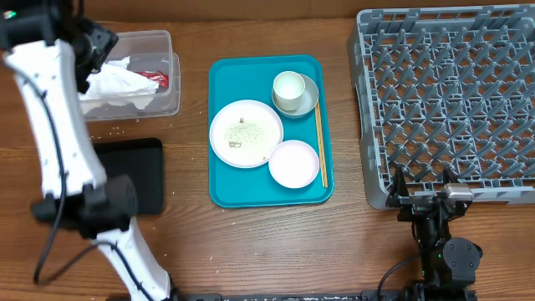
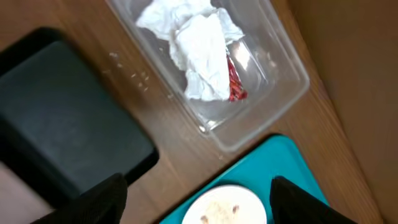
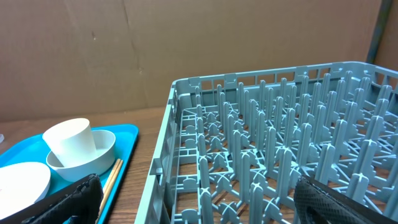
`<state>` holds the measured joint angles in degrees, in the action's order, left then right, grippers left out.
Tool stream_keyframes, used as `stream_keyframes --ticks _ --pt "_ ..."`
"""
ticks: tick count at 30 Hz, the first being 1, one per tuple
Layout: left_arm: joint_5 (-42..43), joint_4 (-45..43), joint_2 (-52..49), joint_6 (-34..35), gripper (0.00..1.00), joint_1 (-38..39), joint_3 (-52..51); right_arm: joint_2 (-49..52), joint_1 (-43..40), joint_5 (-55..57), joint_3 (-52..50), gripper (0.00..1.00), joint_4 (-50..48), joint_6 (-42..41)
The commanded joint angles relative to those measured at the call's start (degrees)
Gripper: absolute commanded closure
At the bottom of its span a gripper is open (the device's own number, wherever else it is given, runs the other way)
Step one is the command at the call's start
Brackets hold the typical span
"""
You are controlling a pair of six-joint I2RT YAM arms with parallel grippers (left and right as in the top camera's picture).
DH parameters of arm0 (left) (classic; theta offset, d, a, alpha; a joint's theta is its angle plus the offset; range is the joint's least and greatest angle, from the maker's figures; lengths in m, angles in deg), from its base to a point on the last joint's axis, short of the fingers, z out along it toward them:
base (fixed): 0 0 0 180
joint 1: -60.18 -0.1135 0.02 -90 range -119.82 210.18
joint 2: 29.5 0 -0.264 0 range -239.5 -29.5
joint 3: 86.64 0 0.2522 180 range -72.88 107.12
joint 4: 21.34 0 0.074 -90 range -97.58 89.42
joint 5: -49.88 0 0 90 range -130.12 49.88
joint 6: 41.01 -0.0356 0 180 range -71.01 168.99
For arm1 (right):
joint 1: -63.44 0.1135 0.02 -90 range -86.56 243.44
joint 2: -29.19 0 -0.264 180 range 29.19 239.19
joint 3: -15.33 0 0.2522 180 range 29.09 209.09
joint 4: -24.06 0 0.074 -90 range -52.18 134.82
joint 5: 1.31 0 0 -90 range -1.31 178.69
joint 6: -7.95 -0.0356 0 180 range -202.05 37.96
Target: Sort waste into correct bins and load items into the dishwasher
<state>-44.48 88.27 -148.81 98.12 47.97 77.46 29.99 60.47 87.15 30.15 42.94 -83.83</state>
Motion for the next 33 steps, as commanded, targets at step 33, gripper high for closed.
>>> stream_keyframes --ticks 33 --pt "-16.81 0.96 28.09 2.47 0.0 6.03 -23.71 -0.61 0.0 -0.02 -0.59 0.0 -0.37 -0.37"
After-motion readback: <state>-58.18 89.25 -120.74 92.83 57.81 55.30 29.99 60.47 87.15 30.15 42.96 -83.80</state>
